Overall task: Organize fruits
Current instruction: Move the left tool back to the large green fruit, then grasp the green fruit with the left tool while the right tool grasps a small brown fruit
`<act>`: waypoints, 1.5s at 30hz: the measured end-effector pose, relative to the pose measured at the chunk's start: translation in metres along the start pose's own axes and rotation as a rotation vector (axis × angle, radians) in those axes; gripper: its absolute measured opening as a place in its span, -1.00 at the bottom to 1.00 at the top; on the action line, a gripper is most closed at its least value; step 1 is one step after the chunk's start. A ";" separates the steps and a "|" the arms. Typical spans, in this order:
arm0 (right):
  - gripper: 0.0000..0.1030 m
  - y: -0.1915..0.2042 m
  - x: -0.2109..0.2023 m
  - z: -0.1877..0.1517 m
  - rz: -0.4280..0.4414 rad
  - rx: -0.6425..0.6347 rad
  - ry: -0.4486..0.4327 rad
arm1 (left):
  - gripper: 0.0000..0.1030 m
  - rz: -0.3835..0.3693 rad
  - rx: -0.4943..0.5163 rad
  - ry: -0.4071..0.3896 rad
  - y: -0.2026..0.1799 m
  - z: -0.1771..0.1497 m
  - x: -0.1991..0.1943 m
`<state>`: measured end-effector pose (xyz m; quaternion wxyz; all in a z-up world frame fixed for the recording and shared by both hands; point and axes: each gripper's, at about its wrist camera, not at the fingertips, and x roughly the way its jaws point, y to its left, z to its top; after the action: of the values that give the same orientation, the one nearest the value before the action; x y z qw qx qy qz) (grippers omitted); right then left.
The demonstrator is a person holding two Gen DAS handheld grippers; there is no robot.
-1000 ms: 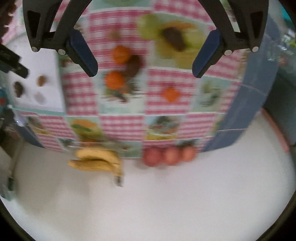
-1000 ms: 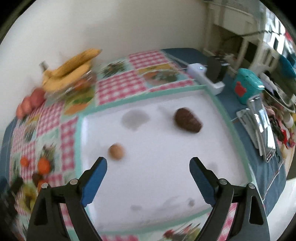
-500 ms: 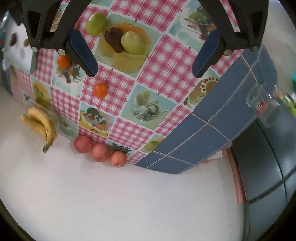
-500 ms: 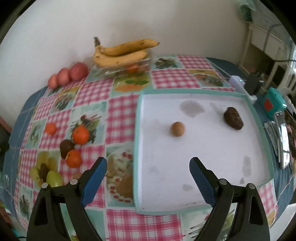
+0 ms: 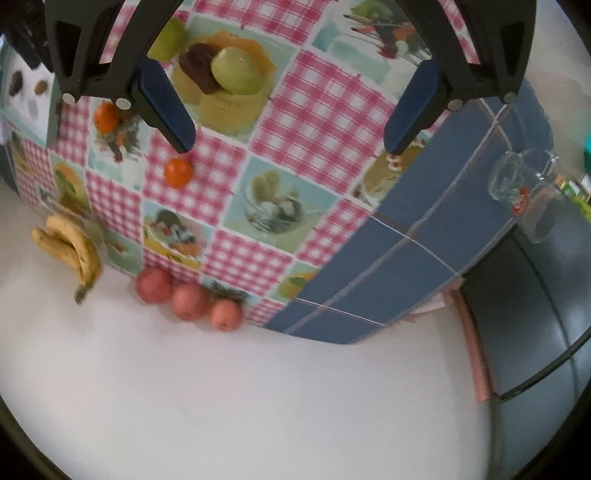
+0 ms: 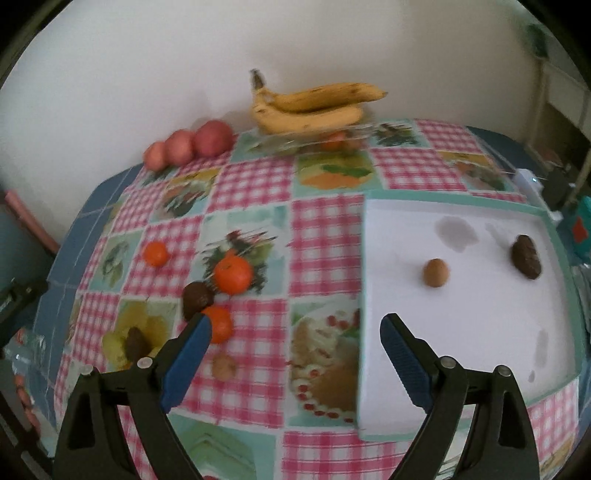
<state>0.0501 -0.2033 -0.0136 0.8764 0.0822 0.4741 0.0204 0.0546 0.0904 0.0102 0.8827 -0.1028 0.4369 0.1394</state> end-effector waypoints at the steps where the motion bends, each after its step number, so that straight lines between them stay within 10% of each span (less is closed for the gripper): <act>1: 0.80 0.003 0.001 -0.001 0.024 -0.006 0.003 | 1.00 -0.032 0.008 0.020 -0.003 -0.002 0.003; 5: 0.80 0.017 0.006 -0.004 0.059 -0.034 0.039 | 1.00 -0.189 -0.003 0.139 -0.008 -0.010 0.022; 13: 0.76 0.031 0.023 -0.015 0.013 -0.073 0.129 | 0.68 -0.179 -0.042 0.272 -0.010 -0.027 0.048; 20: 0.25 0.042 0.040 -0.026 0.007 -0.116 0.200 | 0.53 -0.231 -0.139 0.357 0.000 -0.039 0.064; 33: 0.11 0.056 0.064 -0.042 -0.013 -0.191 0.292 | 0.30 -0.237 -0.176 0.435 -0.003 -0.051 0.079; 45: 0.11 0.061 0.065 -0.043 -0.039 -0.233 0.284 | 0.21 -0.178 -0.170 0.352 0.008 -0.043 0.064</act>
<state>0.0519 -0.1300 -0.0804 0.8043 -0.0327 0.5892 0.0698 0.0576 0.0948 -0.0674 0.7898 -0.2378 0.5601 0.0770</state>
